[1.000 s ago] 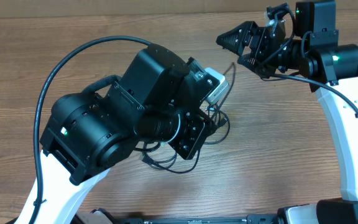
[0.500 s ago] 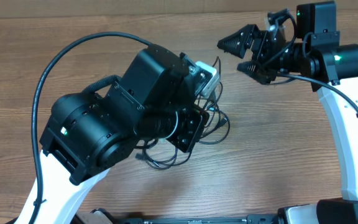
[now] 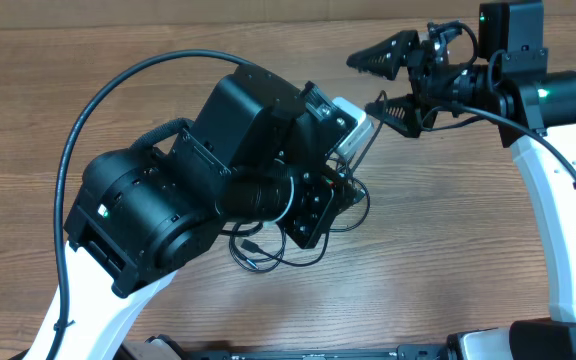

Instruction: Untangle cables

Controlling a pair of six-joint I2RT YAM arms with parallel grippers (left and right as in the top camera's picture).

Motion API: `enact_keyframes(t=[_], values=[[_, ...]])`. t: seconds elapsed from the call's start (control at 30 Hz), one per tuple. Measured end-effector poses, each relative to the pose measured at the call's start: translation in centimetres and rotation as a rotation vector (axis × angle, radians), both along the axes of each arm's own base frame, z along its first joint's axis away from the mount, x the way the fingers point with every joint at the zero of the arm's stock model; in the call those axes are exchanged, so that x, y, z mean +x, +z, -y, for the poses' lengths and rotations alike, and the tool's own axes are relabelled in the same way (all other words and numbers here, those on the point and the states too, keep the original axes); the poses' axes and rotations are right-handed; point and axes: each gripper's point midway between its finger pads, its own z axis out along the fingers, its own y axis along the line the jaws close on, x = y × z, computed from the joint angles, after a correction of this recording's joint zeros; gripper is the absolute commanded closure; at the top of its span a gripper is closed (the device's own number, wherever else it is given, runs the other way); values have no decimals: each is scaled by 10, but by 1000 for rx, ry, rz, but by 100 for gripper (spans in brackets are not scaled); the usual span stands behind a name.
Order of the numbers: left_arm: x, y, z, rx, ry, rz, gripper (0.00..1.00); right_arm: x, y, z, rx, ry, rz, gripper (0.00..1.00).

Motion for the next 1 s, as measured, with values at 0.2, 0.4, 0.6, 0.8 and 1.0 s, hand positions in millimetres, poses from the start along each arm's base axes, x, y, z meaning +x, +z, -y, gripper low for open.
enact_keyframes(t=[0.2,0.4,0.6,0.8,1.0], values=[[-5,1,2,-12,-29,-11,96,0,0,0,9,-17,-30,63],[-5,-2,-1,6,-20,-17,96,5,-16,11,-78,-84,-51,96],[1,-6,-6,40,16,1,96,14,-19,17,-126,-109,-1,96],[5,-7,-9,53,36,15,23,32,-5,19,-132,-136,118,96],[5,-9,-10,59,40,11,0,54,47,20,-110,-159,418,96]])
